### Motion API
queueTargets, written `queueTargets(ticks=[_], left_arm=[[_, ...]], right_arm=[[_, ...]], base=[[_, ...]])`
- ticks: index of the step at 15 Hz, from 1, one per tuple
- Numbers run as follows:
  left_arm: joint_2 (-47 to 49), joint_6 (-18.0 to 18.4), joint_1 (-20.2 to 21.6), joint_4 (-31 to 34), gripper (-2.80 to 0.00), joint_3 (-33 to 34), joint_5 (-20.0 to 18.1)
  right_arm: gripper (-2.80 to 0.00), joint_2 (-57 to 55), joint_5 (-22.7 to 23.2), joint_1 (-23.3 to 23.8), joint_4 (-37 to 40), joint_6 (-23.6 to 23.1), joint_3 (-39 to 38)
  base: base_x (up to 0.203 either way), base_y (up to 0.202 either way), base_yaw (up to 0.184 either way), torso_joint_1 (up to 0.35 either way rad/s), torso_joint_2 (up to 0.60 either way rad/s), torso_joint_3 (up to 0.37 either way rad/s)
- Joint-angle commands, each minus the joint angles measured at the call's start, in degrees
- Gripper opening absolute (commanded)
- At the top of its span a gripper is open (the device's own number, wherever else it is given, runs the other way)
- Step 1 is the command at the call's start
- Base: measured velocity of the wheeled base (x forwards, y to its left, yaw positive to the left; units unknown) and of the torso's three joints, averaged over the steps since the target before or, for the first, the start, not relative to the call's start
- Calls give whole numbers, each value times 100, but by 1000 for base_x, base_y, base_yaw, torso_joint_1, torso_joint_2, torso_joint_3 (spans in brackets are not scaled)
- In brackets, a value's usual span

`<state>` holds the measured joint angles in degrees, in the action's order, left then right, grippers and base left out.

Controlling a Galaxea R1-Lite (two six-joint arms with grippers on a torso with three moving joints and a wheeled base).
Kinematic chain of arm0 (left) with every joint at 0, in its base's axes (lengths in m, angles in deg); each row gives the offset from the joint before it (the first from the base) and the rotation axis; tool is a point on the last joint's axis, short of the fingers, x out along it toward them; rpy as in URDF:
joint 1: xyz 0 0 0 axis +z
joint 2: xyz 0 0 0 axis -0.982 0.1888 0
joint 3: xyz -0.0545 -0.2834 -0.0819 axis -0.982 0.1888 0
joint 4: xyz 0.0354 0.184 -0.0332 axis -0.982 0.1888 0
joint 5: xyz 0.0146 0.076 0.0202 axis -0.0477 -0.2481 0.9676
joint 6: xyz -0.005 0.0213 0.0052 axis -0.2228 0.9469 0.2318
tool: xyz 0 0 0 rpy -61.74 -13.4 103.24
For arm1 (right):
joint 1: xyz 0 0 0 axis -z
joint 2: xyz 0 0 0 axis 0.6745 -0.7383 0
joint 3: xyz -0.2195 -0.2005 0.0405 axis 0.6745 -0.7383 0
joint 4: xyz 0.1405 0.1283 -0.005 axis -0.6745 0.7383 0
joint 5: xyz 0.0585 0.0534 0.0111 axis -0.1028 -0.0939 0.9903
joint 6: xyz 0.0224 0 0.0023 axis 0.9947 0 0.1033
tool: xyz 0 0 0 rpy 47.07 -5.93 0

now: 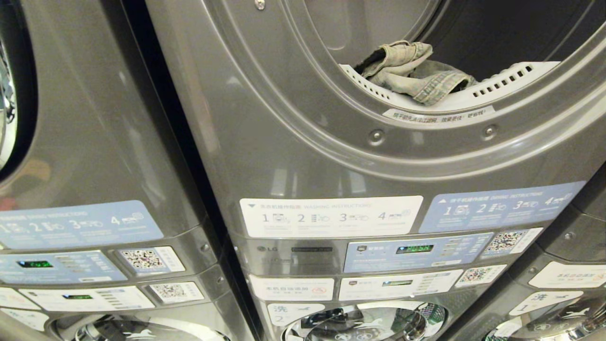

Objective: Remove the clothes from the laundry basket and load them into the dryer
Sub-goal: Close the dryer

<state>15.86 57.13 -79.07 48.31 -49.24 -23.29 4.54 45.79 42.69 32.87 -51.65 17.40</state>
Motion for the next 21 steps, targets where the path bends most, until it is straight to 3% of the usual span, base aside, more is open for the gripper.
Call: queueTargets(ticks=[1,13,16,21], left_arm=[[-2,0,4,0,-280,0,4],[-2,0,4,0,-280,0,4],[-2,154,4,0,-280,9,-31],[-2,9,4,-9,-280,0,-5]], right_arm=[[-280,317,-21,16,7,97,-29],[-280,313,-137,16,8,215,-29],[-280,313,-144,16,17,227,-29],[-280,313,-146,16,34,223,-29]], base=[[0,0,0,0,0,0],[0,0,0,0,0,0],[0,0,0,0,0,0],[0,0,0,0,0,0]])
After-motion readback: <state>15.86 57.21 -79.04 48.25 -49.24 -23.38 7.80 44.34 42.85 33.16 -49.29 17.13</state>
